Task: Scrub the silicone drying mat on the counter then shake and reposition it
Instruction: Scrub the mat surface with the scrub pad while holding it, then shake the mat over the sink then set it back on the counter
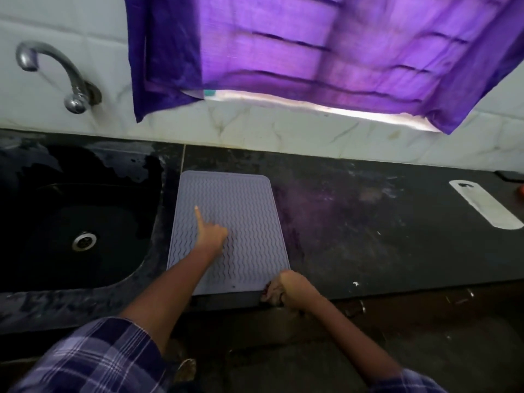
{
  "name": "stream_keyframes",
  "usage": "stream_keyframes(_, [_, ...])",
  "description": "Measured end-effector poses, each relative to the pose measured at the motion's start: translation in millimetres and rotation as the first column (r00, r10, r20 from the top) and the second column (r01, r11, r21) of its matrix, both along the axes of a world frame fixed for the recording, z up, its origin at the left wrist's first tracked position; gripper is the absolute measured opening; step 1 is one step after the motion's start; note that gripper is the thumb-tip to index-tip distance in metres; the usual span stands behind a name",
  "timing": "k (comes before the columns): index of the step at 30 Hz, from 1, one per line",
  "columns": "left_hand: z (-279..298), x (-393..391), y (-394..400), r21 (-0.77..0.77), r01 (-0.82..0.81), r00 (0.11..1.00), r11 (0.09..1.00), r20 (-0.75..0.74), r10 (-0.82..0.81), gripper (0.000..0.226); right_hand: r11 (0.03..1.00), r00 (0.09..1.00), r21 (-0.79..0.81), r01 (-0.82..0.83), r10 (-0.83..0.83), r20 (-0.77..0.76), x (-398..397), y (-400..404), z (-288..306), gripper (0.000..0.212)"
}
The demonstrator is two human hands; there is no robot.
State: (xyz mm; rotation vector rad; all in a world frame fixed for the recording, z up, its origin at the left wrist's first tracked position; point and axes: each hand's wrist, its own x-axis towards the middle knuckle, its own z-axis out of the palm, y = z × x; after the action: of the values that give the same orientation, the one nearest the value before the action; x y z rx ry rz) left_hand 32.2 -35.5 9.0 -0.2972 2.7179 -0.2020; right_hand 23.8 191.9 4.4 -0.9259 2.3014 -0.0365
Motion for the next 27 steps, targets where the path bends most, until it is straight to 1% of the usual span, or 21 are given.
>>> stream_keyframes(1, [-0.1,-1.7,-4.5,0.009,-0.006,1.0,1.0,-0.029,0.006,0.005,0.999,0.999,0.0,0.038,-0.038,0.009,-9.8,4.4,7.1,0.031])
stream_keyframes(2, [-1.9,-4.1,-7.1,-0.004,-0.009,0.999,1.0,-0.035,0.009,0.008,0.994,0.994,-0.027,0.105,-0.104,0.026,-20.5,8.0,13.2,0.029])
stream_keyframes(3, [-3.9,-8.1,-9.0,-0.019,0.001,0.999,1.0,-0.042,-0.002,0.013,0.989,0.99,-0.051,0.138,-0.138,0.004,-34.3,11.2,20.0,0.028])
stream_keyframes(4, [-4.3,-14.7,-10.8,-0.031,0.009,0.998,0.999,-0.061,-0.01,0.023,0.983,0.984,-0.064,0.169,-0.173,-0.047,-54.0,10.0,27.9,0.028])
stream_keyframes(6, [-6.9,-30.3,-15.2,-0.054,0.04,0.994,0.998,-0.104,-0.045,0.041,0.973,0.952,-0.061,0.224,-0.231,-0.2,-92.9,10.1,40.1,0.03])
stream_keyframes(8, [-8.0,-48.1,-24.6,-0.054,0.074,0.987,0.996,-0.136,-0.08,0.047,0.966,0.871,-0.055,0.251,-0.251,-0.422,-127.7,11.7,46.3,0.031])
stream_keyframes(9, [-8.0,-59.0,-31.6,-0.044,0.076,0.986,0.996,-0.148,-0.082,0.047,0.963,0.831,-0.041,0.265,-0.249,-0.497,-142.6,13.9,43.2,0.033])
stream_keyframes(10, [-7.2,-70.3,-39.7,-0.047,0.076,0.984,0.996,-0.16,-0.082,0.047,0.957,0.812,-0.008,0.291,-0.251,-0.526,-154.4,16.3,38.5,0.038])
stream_keyframes(11, [-7.6,-81.0,-48.0,-0.064,0.064,0.985,0.996,-0.156,-0.073,0.047,0.948,0.82,0.043,0.317,-0.25,-0.515,-164.8,17.2,32.2,0.042])
stream_keyframes(13, [-6.3,-97.3,-68.4,-0.088,0.019,0.992,0.996,-0.121,-0.03,0.047,0.932,0.839,0.119,0.343,-0.247,-0.484,-182.7,11.1,19.8,0.041])
stream_keyframes(14, [-5.1,-104.4,-78.7,-0.1,-0.011,0.992,0.995,-0.124,-0.002,0.048,0.928,0.826,0.097,0.361,-0.27,-0.495,-190.7,5.1,16.4,0.038])
stream_keyframes(16, [-6.4,-121.8,-105.7,-0.095,-0.106,0.988,0.99,-0.122,0.094,0.043,0.928,0.792,-0.026,0.371,-0.331,-0.513,-214.0,-21.4,9.6,0.036])
stream_keyframes(18, [-11.4,-137.0,-132.9,-0.06,-0.186,0.977,0.981,-0.119,0.178,0.018,0.933,0.81,-0.16,0.322,-0.358,-0.464,-236.7,-57.3,8.2,0.041])
stream_keyframes(19, [-13.2,-143.6,-145.3,-0.052,-0.226,0.969,0.973,-0.112,0.219,0.028,0.932,0.832,-0.214,0.293,-0.359,-0.422,-247.3,-78.1,6.8,0.045])
stream_keyframes(20, [-13.6,-150.2,-155.9,-0.037,-0.232,0.968,0.972,-0.11,0.227,0.042,0.925,0.854,-0.254,0.282,-0.363,-0.373,-256.6,-98.9,6.2,0.051])
stream_keyframes(22, [-15.3,-160.7,-172.6,0.037,-0.228,0.969,0.973,-0.084,0.23,0.053,0.907,0.885,-0.277,0.317,-0.388,-0.259,-272.7,-136.9,2.9,0.061])
stream_keyframes(23, [-15.7,-165.4,-177.5,0.062,-0.232,0.971,0.971,-0.047,0.235,0.055,0.905,0.891,-0.256,0.341,-0.398,-0.22,-279.9,-152.2,-0.8,0.064])
stream_keyframes(24, [-19.2,-170.2,-181.9,0.064,-0.233,0.971,0.97,-0.042,0.236,0.054,0.907,0.891,-0.223,0.358,-0.403,-0.21,-285.9,-164.3,-6.4,0.065])
stream_keyframes(27, [-24.2,-181.1,-187.7,0.035,-0.23,0.969,0.972,-0.083,0.233,0.047,0.919,0.868,-0.141,0.369,-0.395,-0.301,-300.8,-182.7,-20.0,0.053])
